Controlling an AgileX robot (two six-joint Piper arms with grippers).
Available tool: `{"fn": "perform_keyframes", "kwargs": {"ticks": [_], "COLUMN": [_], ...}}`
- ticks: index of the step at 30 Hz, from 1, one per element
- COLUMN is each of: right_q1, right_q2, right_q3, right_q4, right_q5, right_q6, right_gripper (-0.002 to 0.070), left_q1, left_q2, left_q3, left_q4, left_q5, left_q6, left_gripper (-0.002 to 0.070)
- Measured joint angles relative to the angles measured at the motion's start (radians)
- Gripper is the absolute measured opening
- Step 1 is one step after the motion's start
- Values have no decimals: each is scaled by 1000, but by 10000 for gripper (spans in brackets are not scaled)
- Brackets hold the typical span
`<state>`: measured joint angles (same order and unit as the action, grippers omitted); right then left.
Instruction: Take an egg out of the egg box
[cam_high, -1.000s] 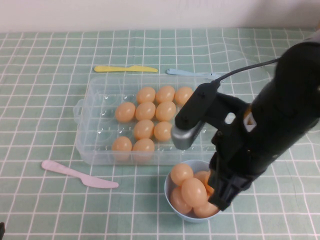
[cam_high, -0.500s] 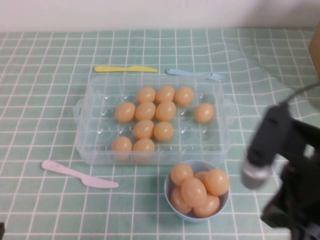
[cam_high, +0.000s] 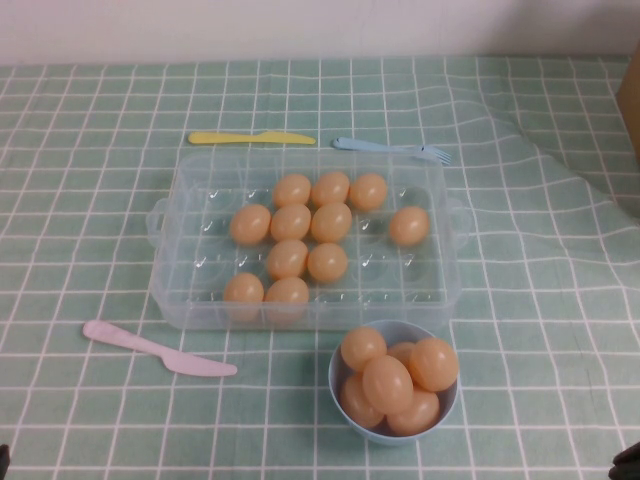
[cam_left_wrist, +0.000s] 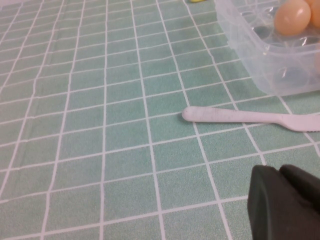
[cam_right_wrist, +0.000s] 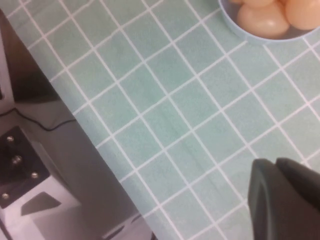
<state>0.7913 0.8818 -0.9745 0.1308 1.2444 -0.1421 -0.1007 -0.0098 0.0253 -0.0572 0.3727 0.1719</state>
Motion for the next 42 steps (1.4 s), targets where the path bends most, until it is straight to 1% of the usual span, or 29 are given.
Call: {"fn": "perform_keyframes", "kwargs": {"ticks": [4, 7, 11, 17, 19, 25, 28, 32, 37, 42], "right_q1": [0, -41, -201, -480, -550, -676, -720, -733, -735, -737], "right_q2": [2, -20, -111, -324, -399, -589, -674, -777, -880, -890], "right_q3": [5, 55, 201, 540, 622, 813, 897, 992, 1001, 1001], "right_q4": [-36, -50, -12, 50, 55, 98, 101, 101, 99, 75], "right_q5": [-13, -136, -380, -755, -811, -916, -1008, -1106, -1099, -1082], "right_q6": [2, 2, 2, 2, 2, 2, 2, 2, 2, 2], "right_gripper": [-16, -16, -16, -16, -17, -16, -16, -16, -16, -17], "left_q1": [0, 0, 0, 0, 0, 0, 0, 0, 0, 0], "left_q2": [0, 0, 0, 0, 0, 0, 0, 0, 0, 0], "left_q3": [0, 0, 0, 0, 0, 0, 0, 0, 0, 0], "left_q4": [0, 0, 0, 0, 0, 0, 0, 0, 0, 0], "left_q5": [0, 0, 0, 0, 0, 0, 0, 0, 0, 0], "left_q6": [0, 0, 0, 0, 0, 0, 0, 0, 0, 0], "left_gripper": [-3, -3, -3, -3, -3, -3, -3, -3, -3, -3]}}
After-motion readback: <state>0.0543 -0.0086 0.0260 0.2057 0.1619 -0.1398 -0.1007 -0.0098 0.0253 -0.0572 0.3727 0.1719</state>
